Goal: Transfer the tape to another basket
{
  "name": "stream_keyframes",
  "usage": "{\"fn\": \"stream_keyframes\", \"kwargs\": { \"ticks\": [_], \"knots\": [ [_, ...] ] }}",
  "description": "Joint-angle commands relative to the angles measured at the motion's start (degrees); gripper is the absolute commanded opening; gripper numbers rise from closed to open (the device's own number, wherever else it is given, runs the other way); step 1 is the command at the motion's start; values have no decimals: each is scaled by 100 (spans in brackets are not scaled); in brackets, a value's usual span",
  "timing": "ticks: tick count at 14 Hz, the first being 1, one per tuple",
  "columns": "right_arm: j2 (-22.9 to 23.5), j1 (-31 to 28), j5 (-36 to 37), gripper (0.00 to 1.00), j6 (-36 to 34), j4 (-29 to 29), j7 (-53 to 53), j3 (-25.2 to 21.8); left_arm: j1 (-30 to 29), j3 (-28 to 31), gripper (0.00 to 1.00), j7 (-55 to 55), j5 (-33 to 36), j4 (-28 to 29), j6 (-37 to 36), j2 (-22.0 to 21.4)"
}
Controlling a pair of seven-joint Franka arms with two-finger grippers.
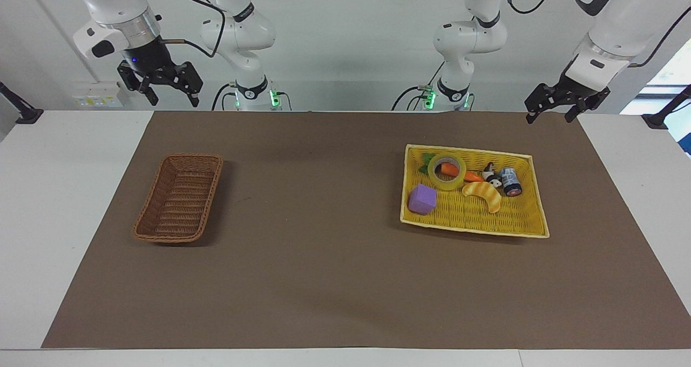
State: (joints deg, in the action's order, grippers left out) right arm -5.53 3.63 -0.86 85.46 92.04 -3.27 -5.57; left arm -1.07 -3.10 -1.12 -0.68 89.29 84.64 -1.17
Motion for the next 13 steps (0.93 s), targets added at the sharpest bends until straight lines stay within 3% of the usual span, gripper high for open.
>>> {"fn": "stream_keyframes", "kwargs": {
  "ticks": [1, 13],
  "knots": [
    [-141, -82, 86, 100, -11, 156, 37, 56, -52, -33, 100, 182, 121, 26, -80, -102],
    [-159, -82, 77, 100, -73, 174, 81, 47, -60, -33, 100, 148, 68, 9, -44, -94]
  ]
}}
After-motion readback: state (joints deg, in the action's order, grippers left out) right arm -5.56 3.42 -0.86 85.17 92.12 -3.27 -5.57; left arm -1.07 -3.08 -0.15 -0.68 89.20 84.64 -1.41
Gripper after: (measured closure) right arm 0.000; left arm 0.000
